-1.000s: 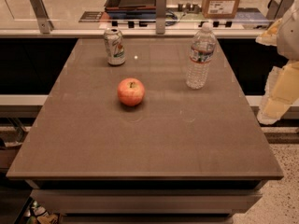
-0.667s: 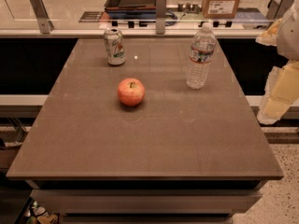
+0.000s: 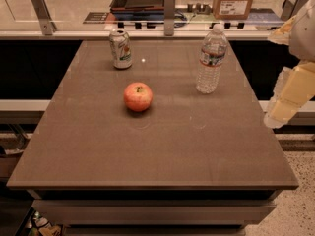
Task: Pick 7up can
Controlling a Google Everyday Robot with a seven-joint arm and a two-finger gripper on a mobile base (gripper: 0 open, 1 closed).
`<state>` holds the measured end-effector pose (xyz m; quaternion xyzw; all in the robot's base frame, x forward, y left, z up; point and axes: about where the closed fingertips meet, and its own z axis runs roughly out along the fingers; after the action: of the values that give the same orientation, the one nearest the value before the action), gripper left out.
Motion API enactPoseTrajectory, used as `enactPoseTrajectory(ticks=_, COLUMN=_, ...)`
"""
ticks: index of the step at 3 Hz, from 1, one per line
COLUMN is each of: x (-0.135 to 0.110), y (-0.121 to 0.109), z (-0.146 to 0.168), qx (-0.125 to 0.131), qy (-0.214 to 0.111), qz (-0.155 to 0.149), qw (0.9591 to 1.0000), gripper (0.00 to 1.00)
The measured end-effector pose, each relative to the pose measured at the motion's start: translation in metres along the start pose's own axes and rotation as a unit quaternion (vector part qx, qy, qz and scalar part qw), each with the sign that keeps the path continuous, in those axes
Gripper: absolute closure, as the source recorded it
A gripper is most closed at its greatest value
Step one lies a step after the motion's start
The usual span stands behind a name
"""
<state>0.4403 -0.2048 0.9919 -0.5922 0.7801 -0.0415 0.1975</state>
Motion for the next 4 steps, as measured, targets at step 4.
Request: enactPoseTrajectory(ticks=4, x=-0.113, y=-0.008, z=0.033, qx=-0.023, qy=-0.254, qz=-0.027, qw=0.9665, gripper=0.0)
